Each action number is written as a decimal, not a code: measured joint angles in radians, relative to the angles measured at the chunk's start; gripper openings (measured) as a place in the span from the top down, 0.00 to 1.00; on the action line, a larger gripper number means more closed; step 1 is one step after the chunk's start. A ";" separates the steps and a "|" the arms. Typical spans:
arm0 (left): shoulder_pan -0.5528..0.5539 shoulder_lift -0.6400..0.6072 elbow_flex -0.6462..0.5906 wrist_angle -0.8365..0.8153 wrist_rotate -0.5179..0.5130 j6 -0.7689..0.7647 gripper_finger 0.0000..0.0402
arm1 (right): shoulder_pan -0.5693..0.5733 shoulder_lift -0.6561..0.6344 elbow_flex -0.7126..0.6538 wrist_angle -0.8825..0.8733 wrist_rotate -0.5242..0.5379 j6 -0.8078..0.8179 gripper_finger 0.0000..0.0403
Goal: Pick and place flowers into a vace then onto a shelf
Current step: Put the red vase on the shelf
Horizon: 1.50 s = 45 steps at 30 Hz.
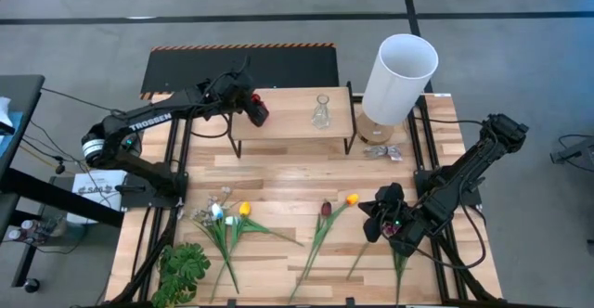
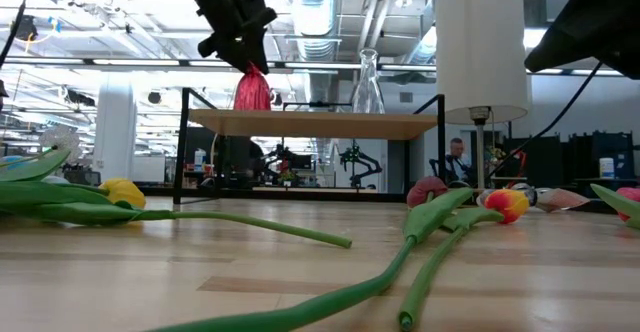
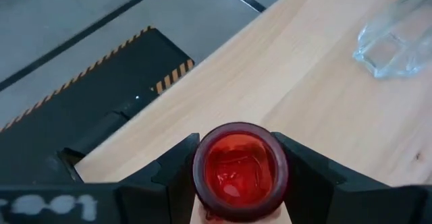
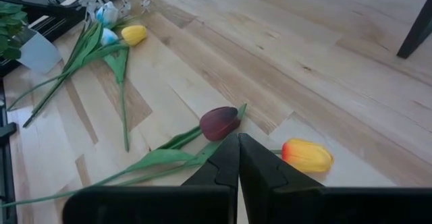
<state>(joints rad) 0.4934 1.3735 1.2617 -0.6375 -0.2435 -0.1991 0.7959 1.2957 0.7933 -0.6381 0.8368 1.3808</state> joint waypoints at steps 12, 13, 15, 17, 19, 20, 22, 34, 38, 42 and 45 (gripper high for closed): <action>0.000 0.001 0.000 -0.022 0.036 0.001 0.50 | 0.000 0.000 0.000 0.000 0.000 0.000 1.00; 0.000 0.001 0.000 -0.025 0.037 0.000 0.48 | 0.000 0.000 0.000 -0.001 0.000 0.000 1.00; 0.000 0.001 0.000 -0.026 0.037 -0.005 0.44 | 0.000 0.000 0.000 -0.001 0.000 0.000 1.00; 0.000 0.001 0.000 -0.032 0.037 -0.013 0.42 | 0.000 0.000 0.000 -0.001 0.000 0.000 1.00; 0.000 0.001 0.000 -0.040 0.041 -0.015 0.40 | 0.000 0.000 0.000 -0.001 0.000 0.000 1.00; 0.000 0.001 0.000 -0.044 0.048 -0.015 0.40 | 0.000 0.000 0.000 -0.001 0.000 0.000 1.00; 0.000 0.001 0.000 -0.058 0.059 -0.022 0.39 | 0.000 0.000 0.000 -0.001 0.000 0.000 1.00; 0.000 0.001 0.000 -0.111 0.127 -0.047 0.40 | 0.000 0.000 0.000 -0.006 0.002 0.000 1.00; 0.000 0.001 0.000 -0.111 0.126 -0.047 0.40 | 0.000 0.000 0.000 -0.007 0.002 0.000 1.00; 0.000 -0.006 -0.001 -0.115 0.123 -0.048 0.40 | 0.000 0.000 0.000 -0.006 0.002 0.000 1.00; 0.000 -0.028 -0.001 -0.118 0.107 -0.047 0.40 | 0.000 0.000 0.000 -0.006 0.002 0.000 1.00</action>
<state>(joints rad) 0.4931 1.3451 1.2606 -0.7558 -0.1368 -0.2465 0.7959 1.2957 0.7933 -0.6440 0.8391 1.3804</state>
